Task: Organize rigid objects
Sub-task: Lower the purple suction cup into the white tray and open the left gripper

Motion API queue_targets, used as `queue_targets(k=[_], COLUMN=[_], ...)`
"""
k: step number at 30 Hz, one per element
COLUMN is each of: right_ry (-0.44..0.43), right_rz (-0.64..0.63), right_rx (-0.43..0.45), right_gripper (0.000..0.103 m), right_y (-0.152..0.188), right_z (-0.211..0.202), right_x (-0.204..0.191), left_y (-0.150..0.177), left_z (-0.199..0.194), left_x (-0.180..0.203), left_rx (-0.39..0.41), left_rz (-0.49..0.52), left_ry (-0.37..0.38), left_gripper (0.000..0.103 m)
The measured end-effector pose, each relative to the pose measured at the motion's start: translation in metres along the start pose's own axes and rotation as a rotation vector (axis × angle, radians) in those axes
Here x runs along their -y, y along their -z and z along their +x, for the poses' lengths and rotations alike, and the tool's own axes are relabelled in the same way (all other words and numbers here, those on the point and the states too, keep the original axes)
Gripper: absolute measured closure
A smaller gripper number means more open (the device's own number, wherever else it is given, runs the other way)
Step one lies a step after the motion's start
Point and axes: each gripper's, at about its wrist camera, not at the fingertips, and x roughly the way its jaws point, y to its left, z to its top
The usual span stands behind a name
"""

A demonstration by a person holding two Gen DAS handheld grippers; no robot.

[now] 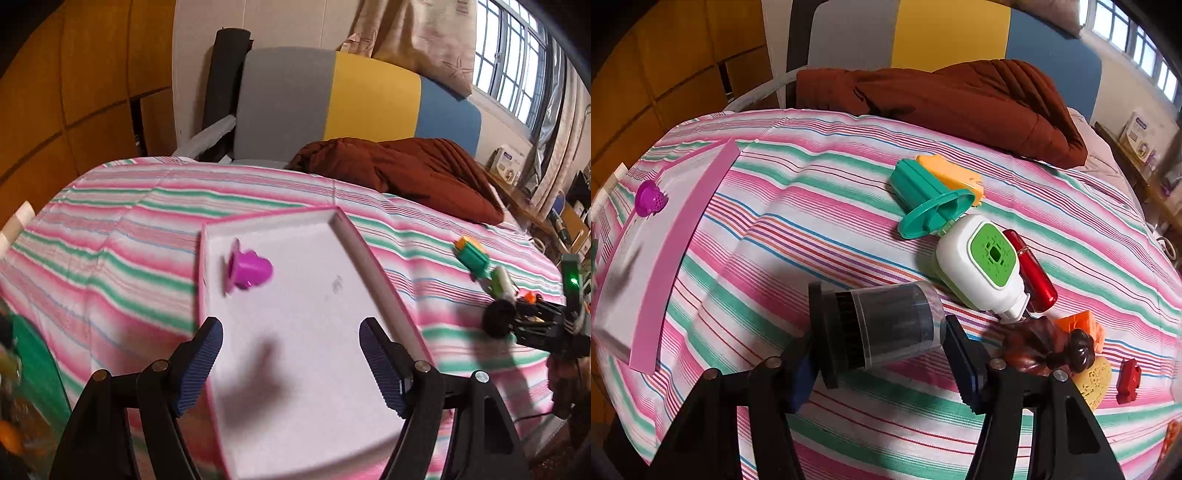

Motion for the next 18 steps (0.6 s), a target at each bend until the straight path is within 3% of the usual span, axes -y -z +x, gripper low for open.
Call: queue_targets(k=[9,18], right_ry=[0.005,-0.016], right_rz=[-0.021,-0.036], right_rx=[0.013,0.011], right_gripper=[0.041,0.041], right_y=[0.0,0.001], right_z=[-0.001,-0.001], right_x=[-0.006,-0.014], left_y=[0.021,0.026], left_z=[-0.018,-0.029], left_x=[0.019,0.025], left_rx=[0.003,0.023], left_rz=[0.025,0.059], left_ry=[-0.02,-0.062], left_gripper=[0.035,0.037])
